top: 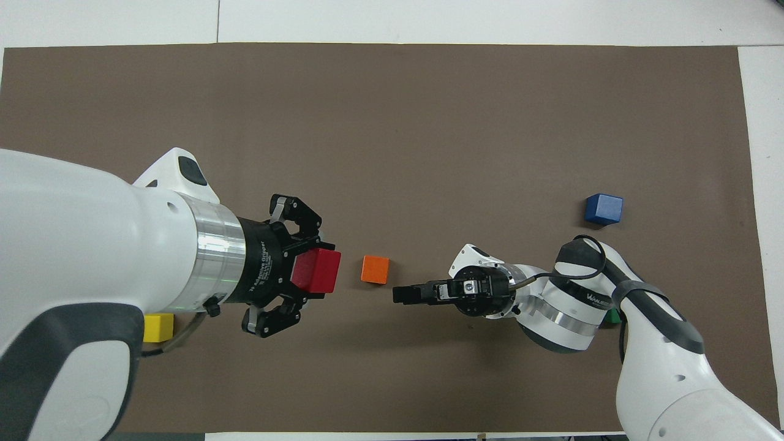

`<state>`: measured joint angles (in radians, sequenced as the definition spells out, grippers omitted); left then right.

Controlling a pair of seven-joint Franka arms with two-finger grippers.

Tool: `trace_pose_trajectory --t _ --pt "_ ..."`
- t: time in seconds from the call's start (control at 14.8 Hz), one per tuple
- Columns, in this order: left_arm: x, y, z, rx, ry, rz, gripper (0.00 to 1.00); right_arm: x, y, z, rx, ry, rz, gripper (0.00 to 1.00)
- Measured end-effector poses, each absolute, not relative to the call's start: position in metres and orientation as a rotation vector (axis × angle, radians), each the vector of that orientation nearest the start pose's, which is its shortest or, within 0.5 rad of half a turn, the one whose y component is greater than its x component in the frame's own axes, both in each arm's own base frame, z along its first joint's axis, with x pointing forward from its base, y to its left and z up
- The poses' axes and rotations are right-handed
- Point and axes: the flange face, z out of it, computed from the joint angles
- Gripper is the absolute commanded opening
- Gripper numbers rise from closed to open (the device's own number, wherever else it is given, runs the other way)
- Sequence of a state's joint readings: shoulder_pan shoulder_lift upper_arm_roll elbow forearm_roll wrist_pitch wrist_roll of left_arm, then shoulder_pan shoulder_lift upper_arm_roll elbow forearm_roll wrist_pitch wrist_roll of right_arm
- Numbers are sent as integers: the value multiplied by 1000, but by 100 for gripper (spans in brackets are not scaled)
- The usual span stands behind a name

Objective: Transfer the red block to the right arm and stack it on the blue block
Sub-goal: 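Carry the red cube toward the right gripper and grasp it there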

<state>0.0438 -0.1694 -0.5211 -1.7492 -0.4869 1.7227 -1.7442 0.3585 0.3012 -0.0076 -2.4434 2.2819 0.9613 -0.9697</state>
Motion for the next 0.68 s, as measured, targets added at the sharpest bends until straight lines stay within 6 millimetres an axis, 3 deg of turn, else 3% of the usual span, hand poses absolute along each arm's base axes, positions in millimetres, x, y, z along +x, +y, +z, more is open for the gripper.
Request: trace_pose_trajectory --t 0.2,0.47,0.68 --pt "428 -318 628 -2509 -2301 620 0 411 280 312 -679 91 106 100" --pt "407 -327 610 -2371 -2382 640 0 407 289 308 -647 119 142 100" --pt "397 -329 609 -2247 -2473 649 0 403 299 305 -620 127 162 100"
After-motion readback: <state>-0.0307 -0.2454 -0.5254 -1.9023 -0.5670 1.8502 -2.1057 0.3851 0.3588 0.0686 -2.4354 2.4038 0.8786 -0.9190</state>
